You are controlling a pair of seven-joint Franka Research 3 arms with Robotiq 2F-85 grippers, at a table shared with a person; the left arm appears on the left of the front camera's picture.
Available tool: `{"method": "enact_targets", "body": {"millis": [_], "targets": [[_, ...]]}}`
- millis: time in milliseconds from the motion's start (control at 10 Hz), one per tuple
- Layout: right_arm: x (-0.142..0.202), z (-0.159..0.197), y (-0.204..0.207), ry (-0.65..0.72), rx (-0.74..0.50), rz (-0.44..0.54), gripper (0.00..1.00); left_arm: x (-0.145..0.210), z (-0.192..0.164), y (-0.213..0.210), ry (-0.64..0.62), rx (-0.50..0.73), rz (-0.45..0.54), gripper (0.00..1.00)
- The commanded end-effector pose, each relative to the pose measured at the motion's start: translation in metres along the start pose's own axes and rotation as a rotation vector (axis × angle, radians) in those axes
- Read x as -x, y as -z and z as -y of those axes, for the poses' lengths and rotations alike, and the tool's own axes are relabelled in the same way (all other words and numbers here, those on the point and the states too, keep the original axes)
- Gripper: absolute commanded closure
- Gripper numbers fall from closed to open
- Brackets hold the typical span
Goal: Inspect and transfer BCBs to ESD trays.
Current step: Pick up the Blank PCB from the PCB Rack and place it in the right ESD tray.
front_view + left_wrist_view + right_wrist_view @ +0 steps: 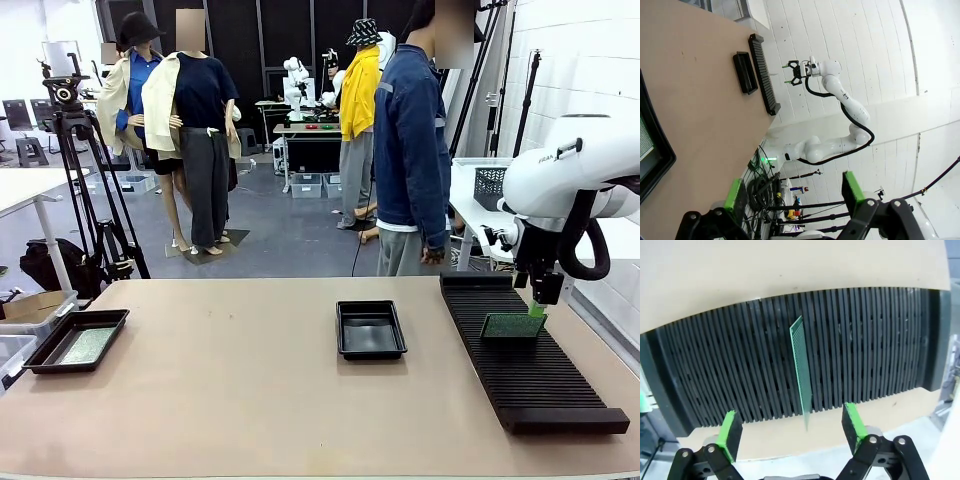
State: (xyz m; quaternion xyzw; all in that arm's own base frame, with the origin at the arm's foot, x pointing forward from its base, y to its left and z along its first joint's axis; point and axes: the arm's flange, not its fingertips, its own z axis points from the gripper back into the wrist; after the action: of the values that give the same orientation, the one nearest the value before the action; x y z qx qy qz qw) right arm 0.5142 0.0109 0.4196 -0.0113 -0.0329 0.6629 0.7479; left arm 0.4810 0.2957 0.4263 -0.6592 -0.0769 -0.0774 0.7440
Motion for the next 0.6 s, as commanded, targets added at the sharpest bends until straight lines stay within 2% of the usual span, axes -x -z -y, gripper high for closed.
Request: {"method": "enact_targets", "body": {"millis": [0,500], "targets": [[0.003,0.001,0.016,0.024,0.010,0.024,0.00,0.000,0.002,0.000,-0.005,-0.009,0.000,0.00],[0.005,0.009,0.041,0.007,-0.002,0.022,0.00,0.000,0.002,0.000,-0.005,-0.009,0.000,0.00]]}}
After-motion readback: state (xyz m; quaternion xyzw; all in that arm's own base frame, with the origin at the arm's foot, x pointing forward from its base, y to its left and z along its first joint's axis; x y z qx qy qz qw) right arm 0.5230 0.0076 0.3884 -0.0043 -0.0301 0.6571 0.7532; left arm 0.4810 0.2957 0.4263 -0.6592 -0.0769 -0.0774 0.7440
